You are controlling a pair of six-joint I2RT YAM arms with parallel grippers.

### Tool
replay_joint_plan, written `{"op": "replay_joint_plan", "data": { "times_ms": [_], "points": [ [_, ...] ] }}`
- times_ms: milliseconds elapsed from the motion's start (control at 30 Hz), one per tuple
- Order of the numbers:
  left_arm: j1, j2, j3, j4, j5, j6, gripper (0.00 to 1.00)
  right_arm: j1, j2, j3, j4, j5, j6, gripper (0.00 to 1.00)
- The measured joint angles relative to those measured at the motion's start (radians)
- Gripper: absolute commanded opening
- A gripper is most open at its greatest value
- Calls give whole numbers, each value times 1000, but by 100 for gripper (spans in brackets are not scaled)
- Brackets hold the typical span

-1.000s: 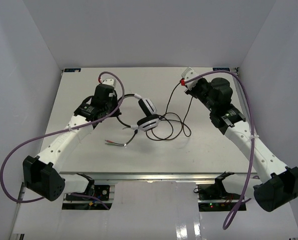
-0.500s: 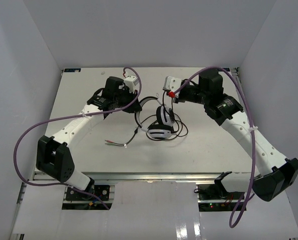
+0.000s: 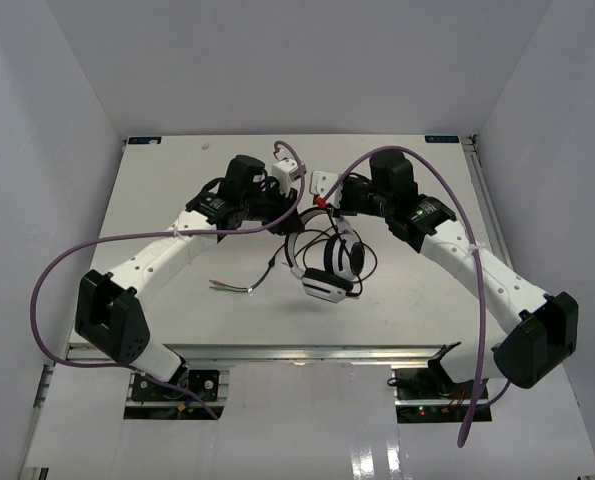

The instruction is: Wrap the headphones

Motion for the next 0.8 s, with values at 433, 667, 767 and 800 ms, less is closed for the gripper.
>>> {"op": "replay_joint_plan", "data": {
  "times_ms": [433, 667, 767, 800],
  "points": [
    [5, -149, -64, -14, -34, 27, 0, -59, 60, 22, 41, 1, 102, 19],
    [4, -175, -109, -19, -31, 36, 0, -96, 60, 74, 42, -108, 196, 21],
    [3, -175, -116, -23, -31, 37, 0, -103, 60, 87, 42, -148, 216, 10],
    [3, -175, -116, -22, -29, 39, 0, -105, 60, 88, 42, -156, 221, 8]
  ]
}}
